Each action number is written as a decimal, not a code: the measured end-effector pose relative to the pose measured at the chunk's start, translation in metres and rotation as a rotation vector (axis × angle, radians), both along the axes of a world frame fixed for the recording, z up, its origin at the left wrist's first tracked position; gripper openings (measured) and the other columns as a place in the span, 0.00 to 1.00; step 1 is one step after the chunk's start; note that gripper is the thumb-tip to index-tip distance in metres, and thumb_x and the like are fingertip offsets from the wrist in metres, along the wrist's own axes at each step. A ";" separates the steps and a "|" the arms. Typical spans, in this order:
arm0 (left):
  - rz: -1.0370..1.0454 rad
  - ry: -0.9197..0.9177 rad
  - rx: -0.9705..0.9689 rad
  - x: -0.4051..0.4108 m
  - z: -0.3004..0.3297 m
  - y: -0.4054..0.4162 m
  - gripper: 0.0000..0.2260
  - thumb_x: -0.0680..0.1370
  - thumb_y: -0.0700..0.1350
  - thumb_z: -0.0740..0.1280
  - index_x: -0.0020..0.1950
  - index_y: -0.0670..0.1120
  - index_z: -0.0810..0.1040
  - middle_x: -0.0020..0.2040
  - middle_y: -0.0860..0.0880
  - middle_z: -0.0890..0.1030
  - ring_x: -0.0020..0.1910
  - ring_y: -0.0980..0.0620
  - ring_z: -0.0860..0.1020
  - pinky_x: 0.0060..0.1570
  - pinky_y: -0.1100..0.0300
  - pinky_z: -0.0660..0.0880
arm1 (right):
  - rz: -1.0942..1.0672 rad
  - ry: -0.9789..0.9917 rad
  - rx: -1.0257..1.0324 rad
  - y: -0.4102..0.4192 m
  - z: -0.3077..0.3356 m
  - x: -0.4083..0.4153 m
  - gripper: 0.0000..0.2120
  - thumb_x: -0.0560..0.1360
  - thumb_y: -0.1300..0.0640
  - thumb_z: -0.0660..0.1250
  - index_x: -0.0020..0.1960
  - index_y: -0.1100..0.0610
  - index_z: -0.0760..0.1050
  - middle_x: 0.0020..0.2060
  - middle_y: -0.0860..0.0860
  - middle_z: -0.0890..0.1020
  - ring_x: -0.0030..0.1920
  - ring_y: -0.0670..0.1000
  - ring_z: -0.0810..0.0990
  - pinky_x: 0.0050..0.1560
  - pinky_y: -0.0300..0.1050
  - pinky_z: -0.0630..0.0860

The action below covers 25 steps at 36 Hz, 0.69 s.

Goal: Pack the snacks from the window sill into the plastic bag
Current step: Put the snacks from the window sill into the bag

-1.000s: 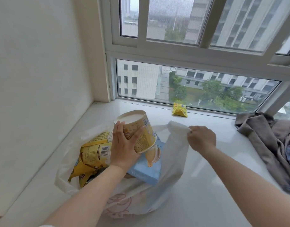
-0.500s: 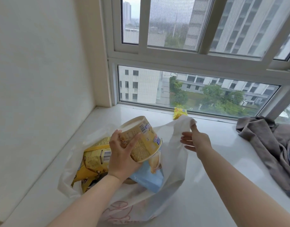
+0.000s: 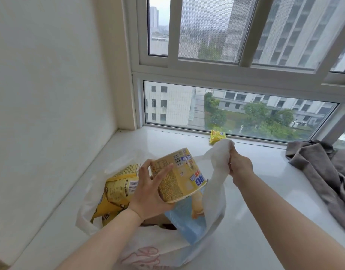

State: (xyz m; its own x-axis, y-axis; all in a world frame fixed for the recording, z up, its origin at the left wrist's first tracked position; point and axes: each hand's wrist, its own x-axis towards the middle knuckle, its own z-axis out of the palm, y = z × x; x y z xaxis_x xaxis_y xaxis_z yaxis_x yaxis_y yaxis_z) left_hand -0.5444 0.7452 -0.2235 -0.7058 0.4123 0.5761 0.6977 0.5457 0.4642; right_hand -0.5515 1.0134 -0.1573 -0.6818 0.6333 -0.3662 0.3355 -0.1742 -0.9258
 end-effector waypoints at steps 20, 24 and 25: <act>-0.081 0.006 -0.011 -0.010 0.002 -0.006 0.46 0.59 0.60 0.72 0.70 0.71 0.49 0.67 0.48 0.55 0.67 0.44 0.60 0.52 0.54 0.77 | 0.123 -0.137 0.061 0.004 0.006 -0.007 0.26 0.76 0.38 0.59 0.53 0.63 0.73 0.47 0.57 0.79 0.49 0.59 0.79 0.48 0.49 0.75; -0.145 0.045 -0.003 -0.011 0.008 -0.001 0.44 0.60 0.58 0.73 0.71 0.69 0.52 0.66 0.47 0.56 0.67 0.49 0.59 0.58 0.56 0.73 | 0.247 -0.088 -0.025 0.000 0.009 -0.006 0.20 0.75 0.46 0.65 0.56 0.62 0.75 0.50 0.59 0.81 0.46 0.60 0.81 0.46 0.49 0.77; -0.158 0.055 -0.006 -0.011 0.009 0.000 0.44 0.60 0.58 0.73 0.71 0.67 0.53 0.66 0.47 0.56 0.66 0.49 0.59 0.59 0.57 0.72 | 0.271 -0.023 -0.114 -0.006 0.014 -0.003 0.18 0.78 0.46 0.61 0.57 0.61 0.73 0.49 0.59 0.80 0.44 0.58 0.81 0.44 0.48 0.77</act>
